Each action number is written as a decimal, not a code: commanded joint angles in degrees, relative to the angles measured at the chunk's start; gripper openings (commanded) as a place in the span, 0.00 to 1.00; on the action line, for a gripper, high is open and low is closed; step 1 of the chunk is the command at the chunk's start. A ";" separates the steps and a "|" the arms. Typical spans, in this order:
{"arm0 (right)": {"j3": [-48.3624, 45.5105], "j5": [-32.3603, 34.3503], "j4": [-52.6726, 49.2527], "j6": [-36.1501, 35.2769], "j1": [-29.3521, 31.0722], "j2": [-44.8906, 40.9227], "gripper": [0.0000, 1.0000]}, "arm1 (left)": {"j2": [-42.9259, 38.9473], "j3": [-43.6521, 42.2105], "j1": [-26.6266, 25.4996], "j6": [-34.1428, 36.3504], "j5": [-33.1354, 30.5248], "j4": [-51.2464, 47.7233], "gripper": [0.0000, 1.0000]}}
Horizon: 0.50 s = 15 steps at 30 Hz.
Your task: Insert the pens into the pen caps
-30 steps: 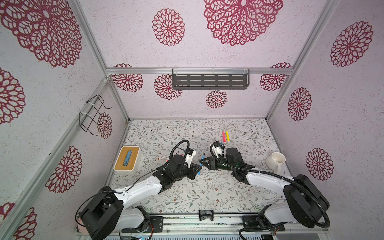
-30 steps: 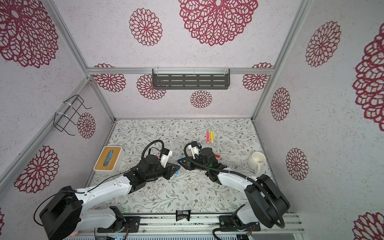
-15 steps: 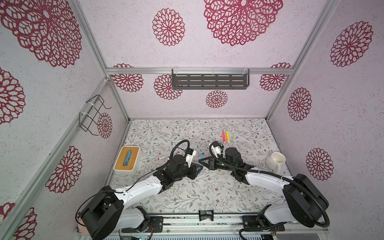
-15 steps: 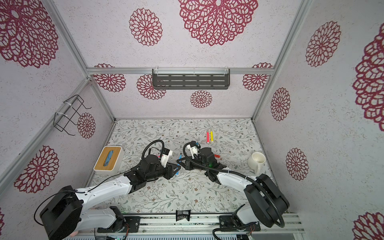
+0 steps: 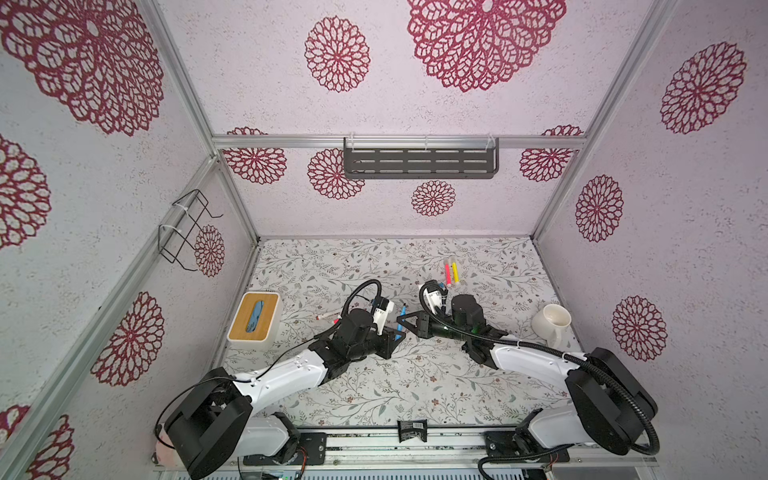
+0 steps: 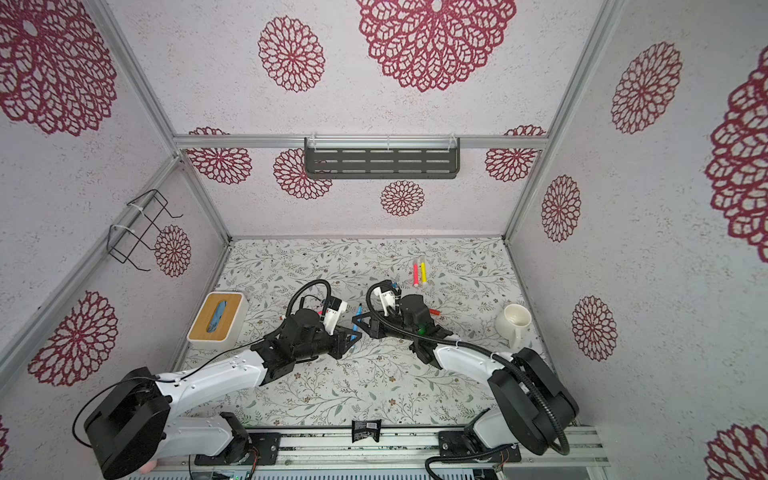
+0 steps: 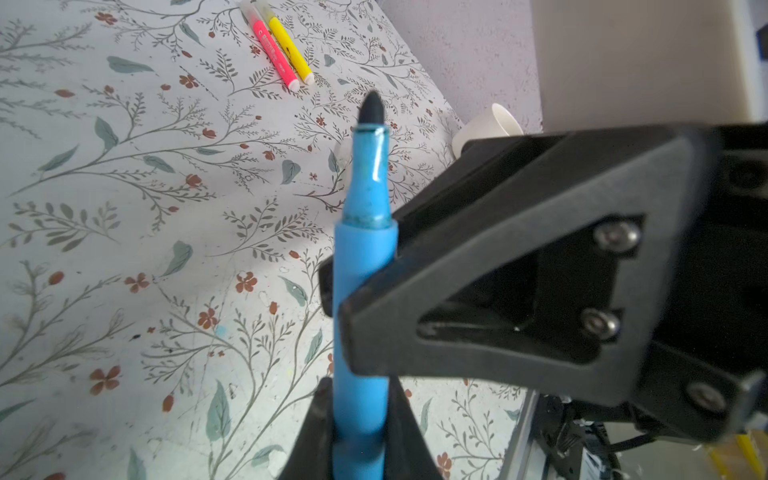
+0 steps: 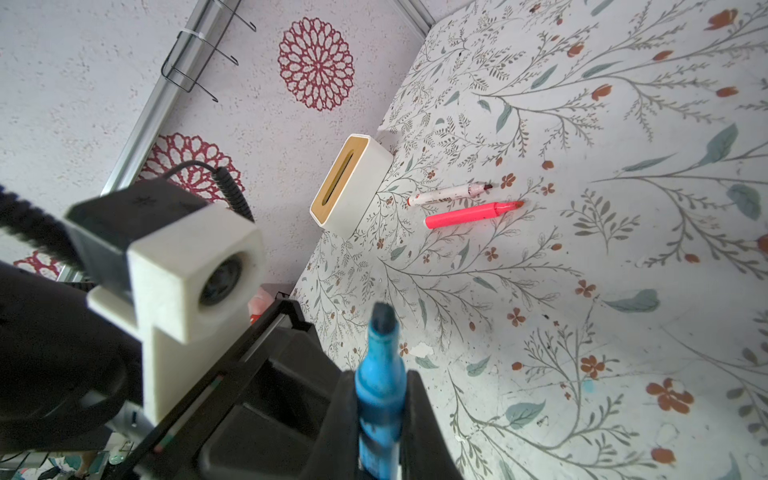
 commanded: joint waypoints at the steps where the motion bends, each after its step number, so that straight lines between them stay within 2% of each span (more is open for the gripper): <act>1: -0.06 -0.53 3.45 0.61 0.48 -0.87 0.08 | -1.72 0.34 -0.37 0.02 -2.22 0.33 0.04; 3: -0.25 -0.04 3.04 0.55 0.48 -1.26 0.17 | -2.74 -0.22 -0.38 0.09 -3.80 0.36 0.01; 5: -0.28 1.11 1.48 0.36 0.48 -1.98 0.32 | -3.87 -0.67 -0.27 0.64 -5.74 -0.03 0.00; 6: -0.21 2.08 -0.09 0.24 0.48 -2.48 0.39 | -4.40 -0.85 -0.25 0.81 -6.88 -0.42 0.00; 8: 0.78 5.01 -5.37 -1.01 0.18 -3.46 0.47 | -5.15 -1.16 -0.20 0.81 -9.29 -1.26 0.00; 12: 4.14 13.72 -20.32 -2.89 -1.99 -5.81 0.51 | -6.36 -1.46 -0.20 0.73 -10.49 -2.14 0.00; 15: 5.25 19.53 -28.72 -1.14 -6.05 -8.16 0.51 | -7.06 -1.72 -0.20 0.69 -10.97 -2.65 0.00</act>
